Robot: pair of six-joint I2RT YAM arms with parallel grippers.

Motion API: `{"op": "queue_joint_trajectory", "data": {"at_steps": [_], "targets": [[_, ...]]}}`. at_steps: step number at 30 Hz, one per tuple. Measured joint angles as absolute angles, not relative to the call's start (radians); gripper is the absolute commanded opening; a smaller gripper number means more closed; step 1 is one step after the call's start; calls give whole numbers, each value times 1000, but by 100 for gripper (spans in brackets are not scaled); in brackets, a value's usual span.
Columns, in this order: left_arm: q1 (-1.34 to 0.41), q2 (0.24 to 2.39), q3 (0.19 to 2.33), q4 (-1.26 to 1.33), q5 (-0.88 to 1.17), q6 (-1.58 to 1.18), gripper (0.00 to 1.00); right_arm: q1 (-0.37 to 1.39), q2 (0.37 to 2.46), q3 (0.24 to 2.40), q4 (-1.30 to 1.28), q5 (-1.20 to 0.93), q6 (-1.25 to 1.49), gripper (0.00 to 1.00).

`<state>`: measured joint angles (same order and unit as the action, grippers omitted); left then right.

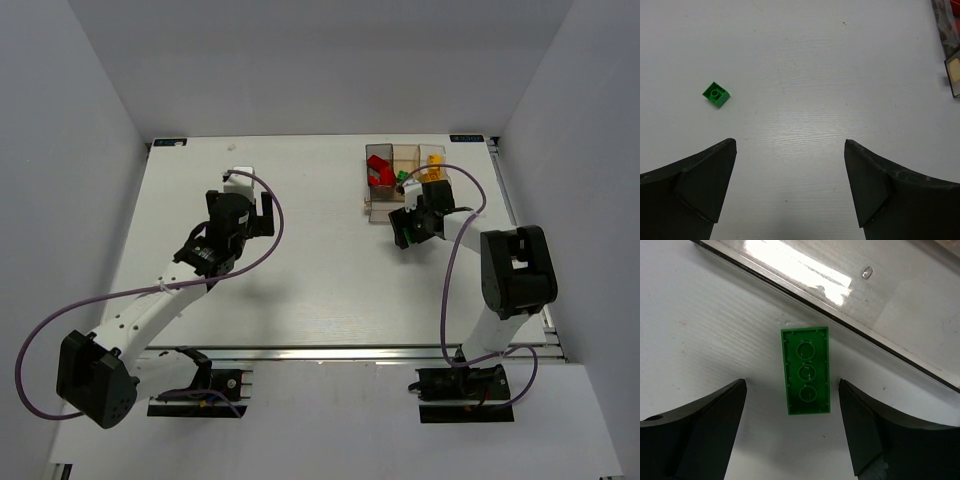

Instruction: Sort the legos into containers by color

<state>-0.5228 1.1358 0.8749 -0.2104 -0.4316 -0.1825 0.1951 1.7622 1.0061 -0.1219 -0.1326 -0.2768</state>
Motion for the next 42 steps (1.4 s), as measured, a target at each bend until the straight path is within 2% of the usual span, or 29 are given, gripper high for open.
{"op": "queue_joint_trajectory", "data": {"at_steps": [8, 14, 15, 17, 22, 25, 29, 34, 36, 42], "targets": [[-523, 1132, 875, -210, -432, -179, 98, 197, 1780, 1006, -97, -130, -277, 64], [-523, 1132, 875, -210, -432, -176, 98, 194, 1782, 1006, -88, -129, -277, 39], [-523, 1132, 875, -210, -432, -176, 98, 192, 1782, 1006, -87, -127, -277, 31], [-523, 1132, 875, -210, -434, -175, 98, 190, 1782, 1006, -86, -126, -275, 28], [-523, 1132, 875, -210, -438, -173, 98, 185, 1781, 1006, -91, -133, -288, 10], [-523, 1131, 874, -210, -440, -173, 98, 183, 1758, 1006, -149, -193, -324, 5], [-523, 1131, 874, -210, -445, -173, 98, 177, 1665, 1025, -331, -400, -435, 5], [-519, 1134, 874, -210, -446, -173, 98, 183, 1595, 1178, -477, -581, -500, 5], [-518, 1140, 874, -210, -447, -173, 98, 183, 1588, 1234, -453, -567, -472, 1], [-503, 1162, 874, -211, -458, -173, 98, 179, 1672, 1361, -294, -361, -328, 4]]}}
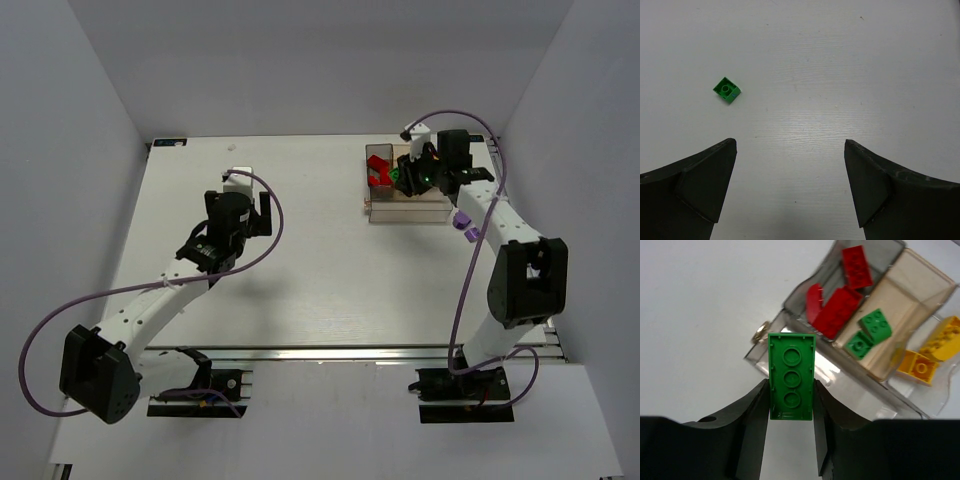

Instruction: Sort the legos into containers by color

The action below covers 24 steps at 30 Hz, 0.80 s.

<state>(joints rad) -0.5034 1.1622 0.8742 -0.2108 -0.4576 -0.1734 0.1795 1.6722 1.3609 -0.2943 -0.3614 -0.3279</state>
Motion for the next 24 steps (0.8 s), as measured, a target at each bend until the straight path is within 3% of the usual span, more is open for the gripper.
{"op": "queue_joint_trajectory", "data": {"at_steps": [10, 15, 21, 24], "targets": [[-478, 1199, 874, -211, -482, -173, 98, 165, 1951, 1567, -172, -131, -208, 5], [-461, 1214, 873, -210, -488, -173, 98, 151, 2063, 1678, -175, -98, -184, 31], [-430, 1247, 874, -212, -488, -182, 98, 135, 2154, 1771, -194, -81, -175, 79], [-399, 1293, 882, -224, -485, -193, 98, 127, 2154, 1768, -208, -89, -182, 82]]}}
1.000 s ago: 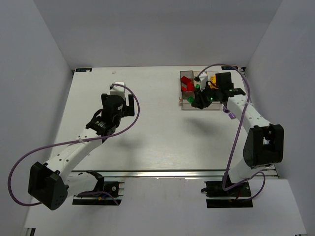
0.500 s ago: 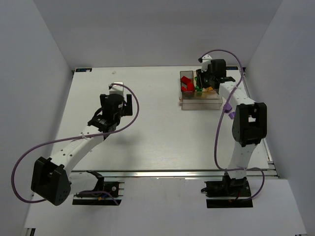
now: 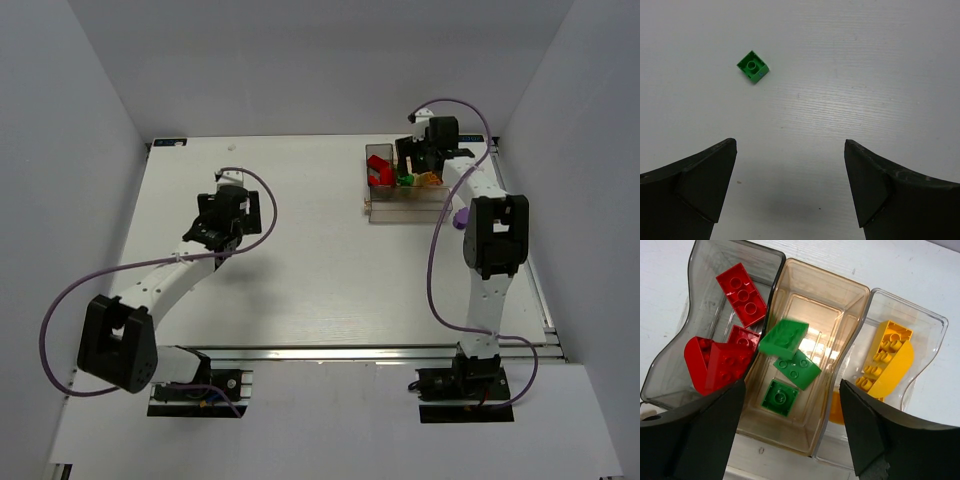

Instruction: Sort the legos into containers by color

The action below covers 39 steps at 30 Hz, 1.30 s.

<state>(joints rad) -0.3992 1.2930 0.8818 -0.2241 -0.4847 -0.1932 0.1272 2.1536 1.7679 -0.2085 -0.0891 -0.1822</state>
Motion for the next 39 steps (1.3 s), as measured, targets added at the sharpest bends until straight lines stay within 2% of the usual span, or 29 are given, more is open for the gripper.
{"op": "queue_joint_trajectory", "data": {"at_steps": [2, 3, 4, 5, 7, 9, 10, 13, 14, 15, 20, 28, 35, 36, 38, 39], "targets": [[-371, 1344, 901, -240, -480, -208, 98, 124, 2139, 1747, -208, -100, -184, 76], [-354, 1374, 915, -249, -476, -217, 98, 122, 2118, 1719, -204, -117, -186, 69], [-338, 1399, 928, -257, -471, -226, 97, 119, 2088, 1680, -203, -141, -188, 45], [-319, 1426, 942, -265, -465, -236, 95, 117, 2044, 1626, -206, -175, -191, 27], [-279, 1475, 970, -279, -448, -257, 88, 112, 1919, 1493, -191, -271, -181, 0], [-241, 1526, 1003, -286, -424, -281, 76, 109, 1739, 1328, -171, -380, -163, 0], [-223, 1558, 1027, -296, -413, -290, 73, 110, 1646, 1254, -153, -439, -153, 6], [-182, 1671, 1121, -311, -386, -309, 75, 113, 1420, 1123, -113, -600, -118, 32], [-172, 1708, 1149, -314, -378, -316, 79, 115, 1366, 1104, -105, -645, -112, 34], [-163, 1744, 1179, -321, -373, -327, 86, 116, 1324, 1092, -101, -683, -108, 36], [-122, 1917, 1324, -387, -351, -400, 94, 113, 1177, 974, -74, -774, -99, 39], [-84, 2088, 1502, -518, -355, -575, 91, 85, 1125, 888, -66, -808, -84, 39], [-69, 2119, 1555, -569, -361, -665, 72, 51, 1123, 887, -52, -819, -77, 39], [-68, 2121, 1561, -575, -363, -673, 65, 45, 1121, 887, -51, -819, -77, 39], [-67, 2122, 1562, -583, -364, -688, 57, 36, 1119, 887, -49, -819, -73, 39], [-67, 2122, 1562, -585, -364, -694, 50, 32, 1119, 887, -49, -820, -72, 39]]}}
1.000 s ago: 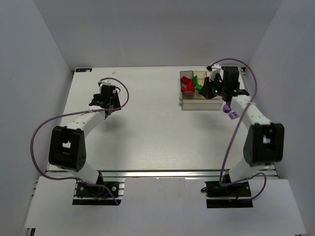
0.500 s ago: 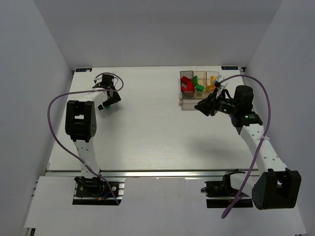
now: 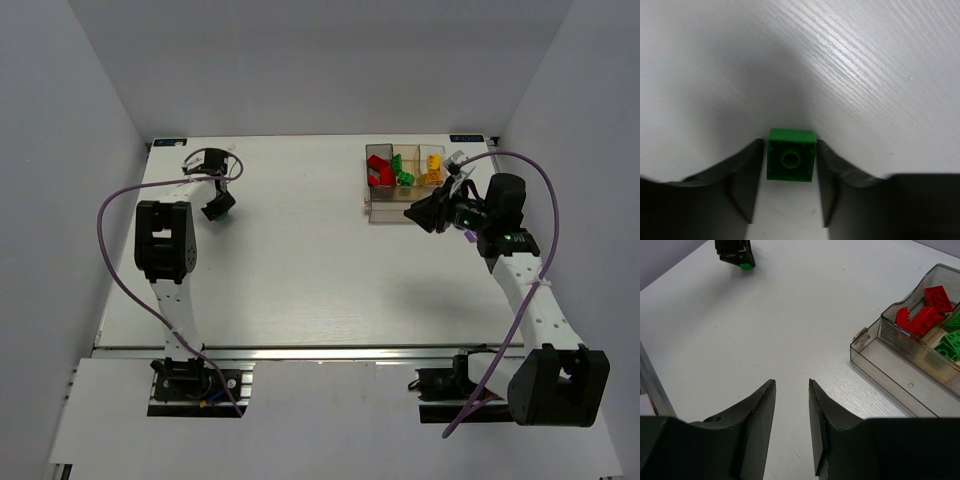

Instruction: Sort the legos into containers by color

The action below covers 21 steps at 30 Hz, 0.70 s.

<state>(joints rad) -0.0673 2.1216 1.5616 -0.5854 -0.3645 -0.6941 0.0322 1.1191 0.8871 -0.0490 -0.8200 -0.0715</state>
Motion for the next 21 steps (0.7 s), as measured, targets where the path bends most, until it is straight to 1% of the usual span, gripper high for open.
{"op": "queue_joint_trajectory", "data": {"at_steps": [2, 3, 6, 7, 8, 9, 10, 12, 14, 15, 16, 18, 19, 20, 21], "targets": [[-67, 2122, 1562, -590, -366, -701, 41, 24, 1119, 887, -49, -822, -66, 38], [-67, 2121, 1562, -591, -366, -704, 31, 20, 1119, 887, -49, -822, -62, 38], [-67, 2117, 1557, -589, -358, -704, 15, 17, 1119, 887, -49, -823, -58, 38], [-68, 2112, 1549, -579, -347, -698, 6, 9, 1119, 887, -49, -823, -58, 41], [-68, 2105, 1540, -572, -334, -688, 1, 4, 1118, 887, -49, -826, -58, 56], [-69, 2097, 1530, -560, -310, -665, 0, -4, 1115, 887, -50, -825, -60, 77], [-71, 2088, 1517, -545, -272, -643, 0, -13, 1111, 886, -52, -818, -57, 89], [-80, 2065, 1490, -490, -137, -590, 0, -26, 1094, 880, -47, -783, -62, 89], [-99, 2047, 1476, -413, 61, -544, 0, -38, 1061, 859, -30, -735, -67, 89], [-115, 2044, 1477, -364, 164, -527, 0, -42, 1048, 850, -24, -716, -68, 84], [-133, 2044, 1478, -315, 260, -516, 0, -48, 1037, 844, -19, -700, -69, 73], [-183, 2048, 1493, -200, 445, -511, 0, -61, 1034, 841, -5, -682, -65, 33], [-214, 2054, 1508, -144, 521, -513, 0, -68, 1038, 841, 1, -676, -62, 6], [-248, 2067, 1534, -85, 589, -517, 0, -78, 1044, 841, 3, -671, -51, 0], [-283, 2088, 1575, -35, 649, -523, 0, -86, 1050, 841, 3, -665, -46, 0]]}}
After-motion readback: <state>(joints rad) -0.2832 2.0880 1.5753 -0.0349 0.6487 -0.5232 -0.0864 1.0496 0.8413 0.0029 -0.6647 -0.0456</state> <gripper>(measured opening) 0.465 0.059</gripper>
